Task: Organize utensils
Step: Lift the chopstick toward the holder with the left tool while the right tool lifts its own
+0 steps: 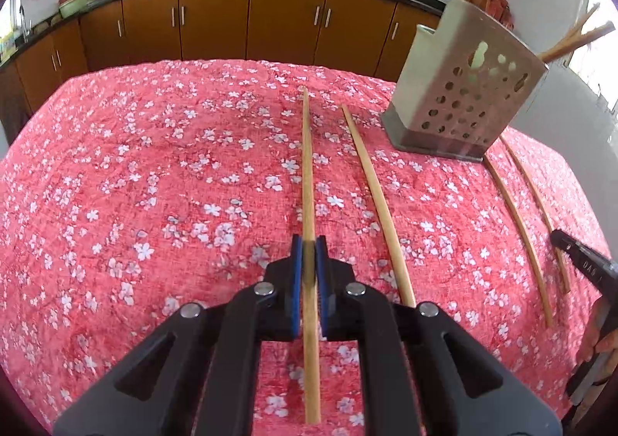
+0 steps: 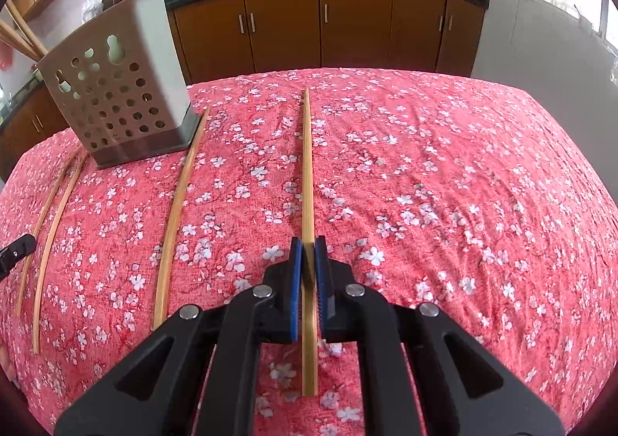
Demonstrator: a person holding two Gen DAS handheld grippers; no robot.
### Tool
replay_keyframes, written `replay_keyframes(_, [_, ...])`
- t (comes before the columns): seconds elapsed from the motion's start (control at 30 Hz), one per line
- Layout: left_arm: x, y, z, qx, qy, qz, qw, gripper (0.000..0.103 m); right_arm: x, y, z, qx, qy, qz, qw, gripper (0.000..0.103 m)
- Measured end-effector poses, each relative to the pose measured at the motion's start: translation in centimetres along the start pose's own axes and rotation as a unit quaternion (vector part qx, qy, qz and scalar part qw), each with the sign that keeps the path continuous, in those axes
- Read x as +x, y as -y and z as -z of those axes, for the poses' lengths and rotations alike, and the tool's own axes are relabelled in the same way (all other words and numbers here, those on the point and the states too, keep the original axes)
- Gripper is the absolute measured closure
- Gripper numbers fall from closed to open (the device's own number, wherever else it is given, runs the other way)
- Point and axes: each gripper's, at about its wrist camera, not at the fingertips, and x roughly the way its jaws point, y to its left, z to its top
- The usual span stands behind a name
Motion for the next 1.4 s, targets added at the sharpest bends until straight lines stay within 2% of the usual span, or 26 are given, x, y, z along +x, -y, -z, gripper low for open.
replay_keyframes(0.67, [-0.5, 0.1, 0.6, 0.003, -0.002, -0.006, 1.0, 0.094, -0.7, -0.5, 1.1, -0.015, 0.0, 0.003, 1.0, 0.095])
replay_keyframes(1.3, [-0.5, 0.1, 0.7, 0.002, -0.003, -0.009, 1.0, 0.094, -1.0, -0.1, 1.2, 0.001, 0.0, -0.01, 1.0, 0.095])
replay_keyframes(1.4, [-0.7, 0.5, 0.5, 0.014, -0.016, -0.016, 0.9996, 0.095, -1.9, 0.4, 1.3, 0.004, 0.012, -0.012, 1.0, 0.095])
